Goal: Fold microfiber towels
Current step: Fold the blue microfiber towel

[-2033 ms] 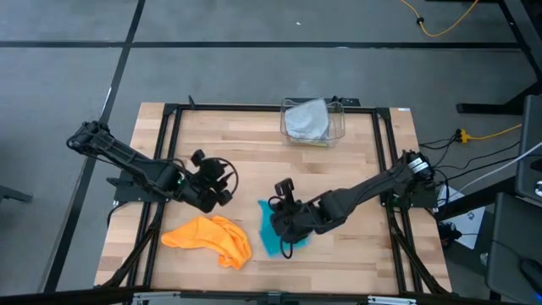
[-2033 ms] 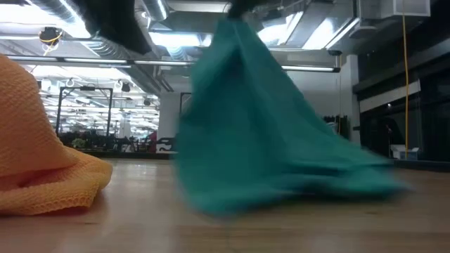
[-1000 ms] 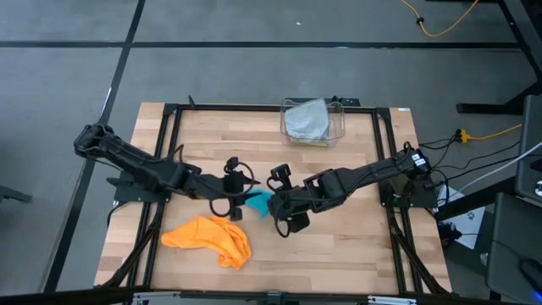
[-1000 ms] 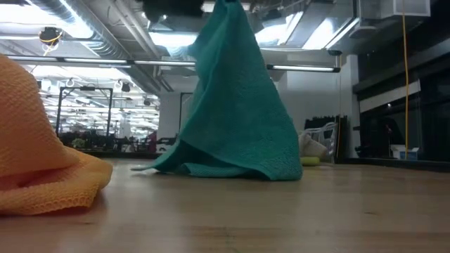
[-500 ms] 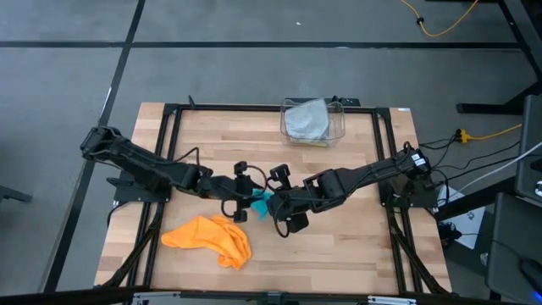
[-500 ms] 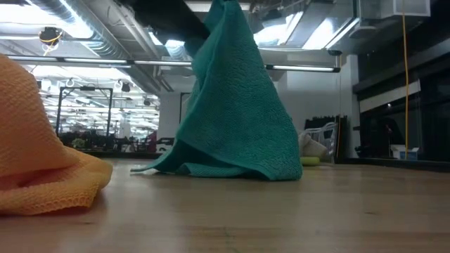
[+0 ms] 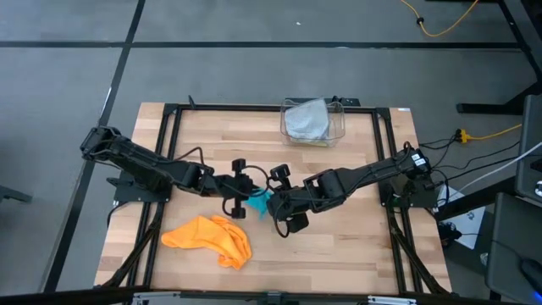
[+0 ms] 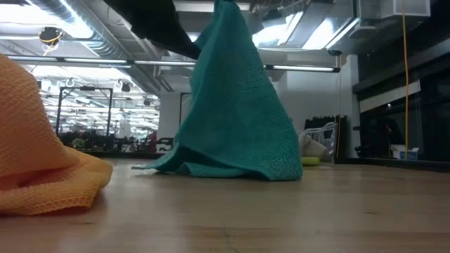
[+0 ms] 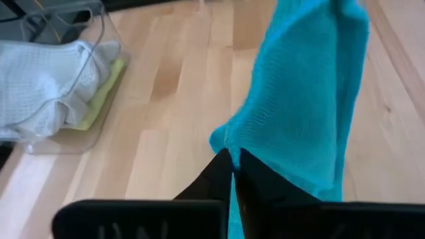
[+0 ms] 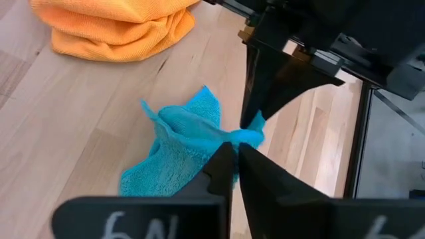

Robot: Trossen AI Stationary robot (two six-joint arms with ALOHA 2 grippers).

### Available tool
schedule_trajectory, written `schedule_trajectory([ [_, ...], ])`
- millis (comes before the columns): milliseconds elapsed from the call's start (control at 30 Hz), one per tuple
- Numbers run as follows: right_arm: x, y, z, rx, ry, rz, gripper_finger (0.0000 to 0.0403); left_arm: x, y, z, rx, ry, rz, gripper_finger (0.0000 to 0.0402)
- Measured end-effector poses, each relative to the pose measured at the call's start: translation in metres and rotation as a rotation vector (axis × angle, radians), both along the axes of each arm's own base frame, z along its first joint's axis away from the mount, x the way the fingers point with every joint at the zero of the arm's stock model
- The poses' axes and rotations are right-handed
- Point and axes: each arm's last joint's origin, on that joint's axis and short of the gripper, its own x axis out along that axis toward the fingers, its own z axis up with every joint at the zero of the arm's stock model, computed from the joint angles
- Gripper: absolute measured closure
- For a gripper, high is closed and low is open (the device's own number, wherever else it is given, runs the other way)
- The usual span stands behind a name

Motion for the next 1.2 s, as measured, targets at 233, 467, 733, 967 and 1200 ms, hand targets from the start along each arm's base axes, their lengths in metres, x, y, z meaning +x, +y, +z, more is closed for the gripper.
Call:
schedule_trajectory([
  [233, 0.0, 0.0, 0.0, 0.001, 0.0, -0.001, 0.0376, 0.001, 0.0, 0.002, -0.008, -0.021, 0.012, 0.0401],
  [467, -0.001, 0.0, 0.0, 0.023, -0.001, -0.031, 0.0389, 0.001, 0.003, 0.003, 0.034, -0.051, 0.119, 0.0401],
  [733, -0.005, 0.001, -0.018, 0.186, 0.076, -0.137, 0.0378, -0.002, -0.004, 0.024, 0.078, -0.188, 0.339, 0.0401],
  [967, -0.007, 0.0, -0.084, 0.161, 0.122, -0.203, 0.0375, -0.007, -0.018, 0.03, 0.174, -0.223, 0.38, 0.0401],
  [1200, -0.012, 0.005, -0.134, 0.167, 0.033, -0.217, 0.0375, -0.013, -0.018, 0.035, 0.217, -0.24, 0.418, 0.0401],
])
